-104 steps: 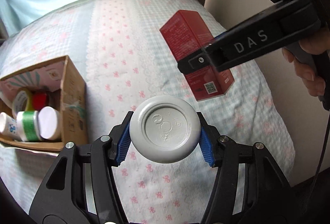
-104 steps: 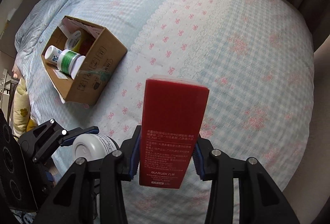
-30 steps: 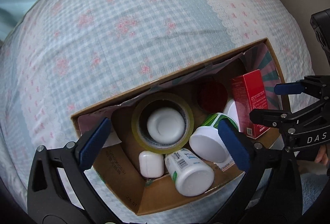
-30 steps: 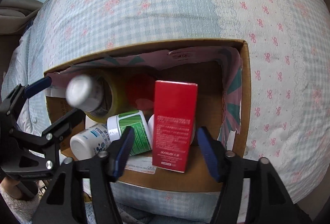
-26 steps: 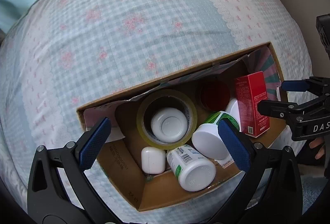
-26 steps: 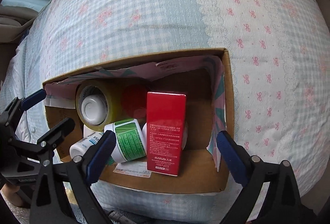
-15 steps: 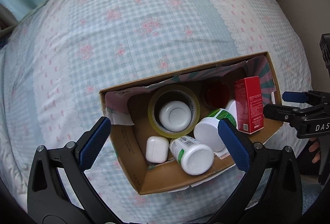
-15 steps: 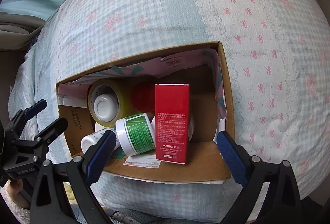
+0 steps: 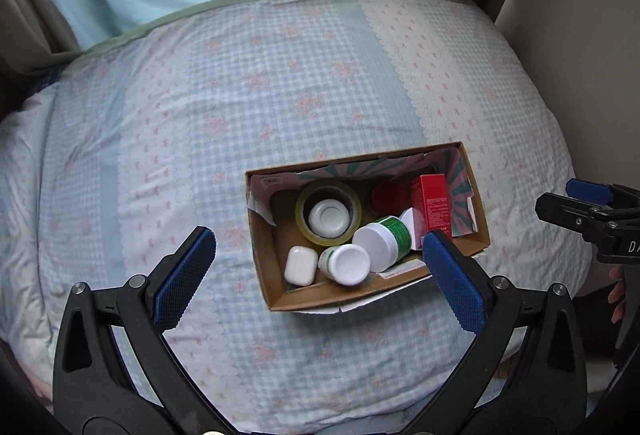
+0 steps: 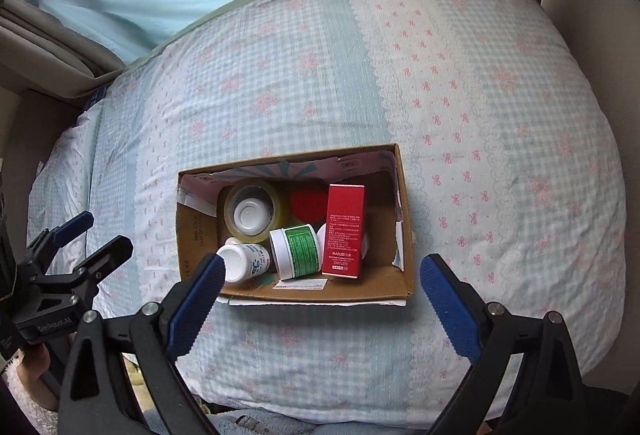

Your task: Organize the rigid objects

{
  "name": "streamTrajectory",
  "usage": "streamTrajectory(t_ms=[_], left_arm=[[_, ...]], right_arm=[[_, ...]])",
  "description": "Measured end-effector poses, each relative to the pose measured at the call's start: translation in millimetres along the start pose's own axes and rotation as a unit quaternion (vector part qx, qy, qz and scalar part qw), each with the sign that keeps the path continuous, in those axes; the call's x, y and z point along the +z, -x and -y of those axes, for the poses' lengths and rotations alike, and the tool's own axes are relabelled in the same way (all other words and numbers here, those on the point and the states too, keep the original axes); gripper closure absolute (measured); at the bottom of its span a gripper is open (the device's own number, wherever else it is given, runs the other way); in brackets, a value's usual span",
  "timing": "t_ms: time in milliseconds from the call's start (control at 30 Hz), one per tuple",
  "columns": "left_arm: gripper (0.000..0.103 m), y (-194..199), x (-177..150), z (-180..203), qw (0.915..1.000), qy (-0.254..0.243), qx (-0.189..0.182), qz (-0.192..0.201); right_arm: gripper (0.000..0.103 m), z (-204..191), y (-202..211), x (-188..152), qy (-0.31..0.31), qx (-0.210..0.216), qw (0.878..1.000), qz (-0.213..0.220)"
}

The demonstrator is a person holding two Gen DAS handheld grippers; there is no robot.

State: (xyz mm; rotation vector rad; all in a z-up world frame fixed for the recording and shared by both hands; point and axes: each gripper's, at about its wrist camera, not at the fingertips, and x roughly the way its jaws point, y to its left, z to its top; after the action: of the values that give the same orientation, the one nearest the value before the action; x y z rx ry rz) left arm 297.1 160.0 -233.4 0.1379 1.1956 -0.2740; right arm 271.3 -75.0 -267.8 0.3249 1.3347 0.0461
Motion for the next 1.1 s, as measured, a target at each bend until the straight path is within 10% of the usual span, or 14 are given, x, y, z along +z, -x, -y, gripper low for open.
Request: streamTrajectory(t_ms=[500,1100], left_arm=[[0.0,218.5,-35.6,51.3,0.9702,0.022,0.037,0.238],[0.0,266.9,-102.1,135.9,0.9383,0.053,0.081,0.332]], right_arm=[[0.006,-34.8,215.3,-57.9,0.06,-0.073,0.967,0.238],[0.006,11.0,278.9,-122.7,0.097,-0.092,0.932,0.338]])
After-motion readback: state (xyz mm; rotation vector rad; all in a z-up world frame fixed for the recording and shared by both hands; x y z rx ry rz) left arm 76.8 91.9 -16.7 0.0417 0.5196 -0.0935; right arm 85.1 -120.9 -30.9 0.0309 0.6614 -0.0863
